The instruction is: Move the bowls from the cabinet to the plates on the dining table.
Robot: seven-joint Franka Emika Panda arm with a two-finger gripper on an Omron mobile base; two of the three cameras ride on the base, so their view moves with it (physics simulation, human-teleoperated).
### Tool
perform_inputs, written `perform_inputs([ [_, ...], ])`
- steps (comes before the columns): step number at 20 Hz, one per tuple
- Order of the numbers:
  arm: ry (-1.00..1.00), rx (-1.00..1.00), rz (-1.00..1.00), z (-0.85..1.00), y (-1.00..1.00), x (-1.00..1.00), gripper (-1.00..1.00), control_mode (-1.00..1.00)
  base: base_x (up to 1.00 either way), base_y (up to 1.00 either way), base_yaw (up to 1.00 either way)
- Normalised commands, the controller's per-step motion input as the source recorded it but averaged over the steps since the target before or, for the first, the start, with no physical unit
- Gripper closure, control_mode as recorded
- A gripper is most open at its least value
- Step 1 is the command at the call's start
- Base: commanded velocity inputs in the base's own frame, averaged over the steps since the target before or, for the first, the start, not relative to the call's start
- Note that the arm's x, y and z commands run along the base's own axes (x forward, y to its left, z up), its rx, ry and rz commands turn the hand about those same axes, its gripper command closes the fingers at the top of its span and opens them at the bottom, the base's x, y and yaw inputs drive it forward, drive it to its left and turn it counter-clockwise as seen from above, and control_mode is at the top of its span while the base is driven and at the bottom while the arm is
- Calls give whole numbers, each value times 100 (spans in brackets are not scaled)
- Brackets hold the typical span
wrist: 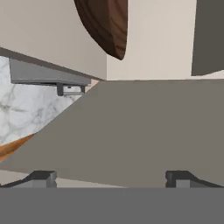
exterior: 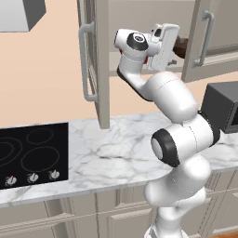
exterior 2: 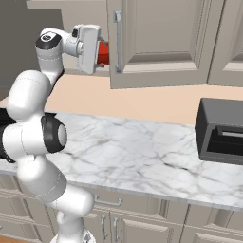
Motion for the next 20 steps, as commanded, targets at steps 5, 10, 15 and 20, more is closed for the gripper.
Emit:
perform_inputs([
  [5,0,-1,-9,-1,-31,0,-100,-100,0,0,0],
  [10,0,-2,-8,0,-28,3,-100,-100,0,0,0],
  [15,0,-2,-6,0,-22,1,-100,-100,0,0,0],
  [20,0,0,-15,0,-29,-43,-100,-100,0,0,0],
])
